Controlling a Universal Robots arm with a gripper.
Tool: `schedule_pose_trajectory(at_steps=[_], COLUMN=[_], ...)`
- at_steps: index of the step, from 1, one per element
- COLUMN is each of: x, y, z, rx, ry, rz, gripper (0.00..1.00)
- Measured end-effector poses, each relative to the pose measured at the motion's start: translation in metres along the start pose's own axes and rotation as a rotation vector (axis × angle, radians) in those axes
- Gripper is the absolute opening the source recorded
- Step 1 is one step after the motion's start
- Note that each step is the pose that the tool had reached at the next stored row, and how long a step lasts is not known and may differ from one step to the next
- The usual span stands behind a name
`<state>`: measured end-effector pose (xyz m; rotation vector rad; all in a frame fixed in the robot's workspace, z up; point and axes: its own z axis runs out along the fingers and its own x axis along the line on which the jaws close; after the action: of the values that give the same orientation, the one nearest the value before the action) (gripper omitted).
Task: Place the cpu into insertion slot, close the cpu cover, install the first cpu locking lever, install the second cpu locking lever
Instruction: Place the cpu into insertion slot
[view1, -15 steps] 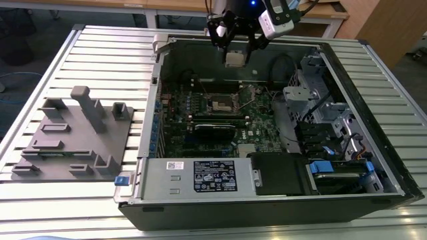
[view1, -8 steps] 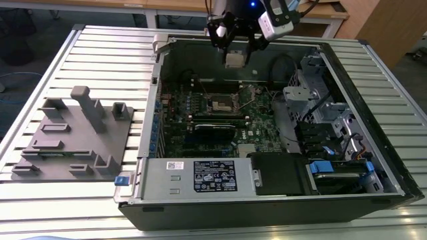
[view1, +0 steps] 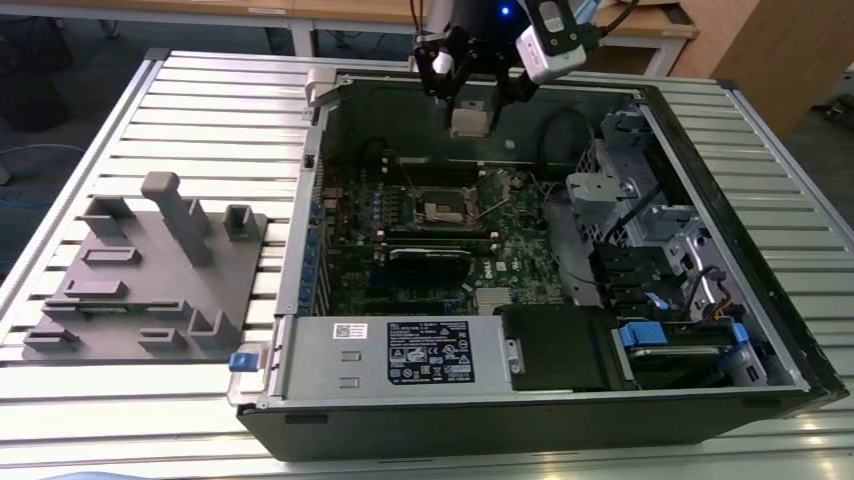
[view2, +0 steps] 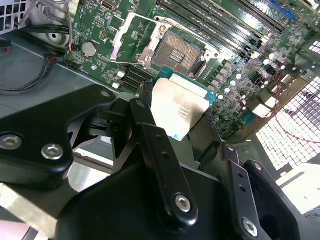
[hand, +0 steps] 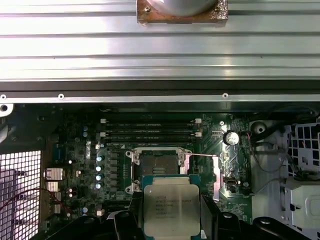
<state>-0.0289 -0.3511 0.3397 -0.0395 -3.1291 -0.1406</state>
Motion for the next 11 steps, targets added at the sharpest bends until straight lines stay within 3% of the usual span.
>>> schedule_pose_trajectory(at_steps=[11], x=[-0.0001], y=[-0.0003], z=[0.0038], rx=[0.0], ry=[-0.0001], rz=[0.0], gripper=[0.54])
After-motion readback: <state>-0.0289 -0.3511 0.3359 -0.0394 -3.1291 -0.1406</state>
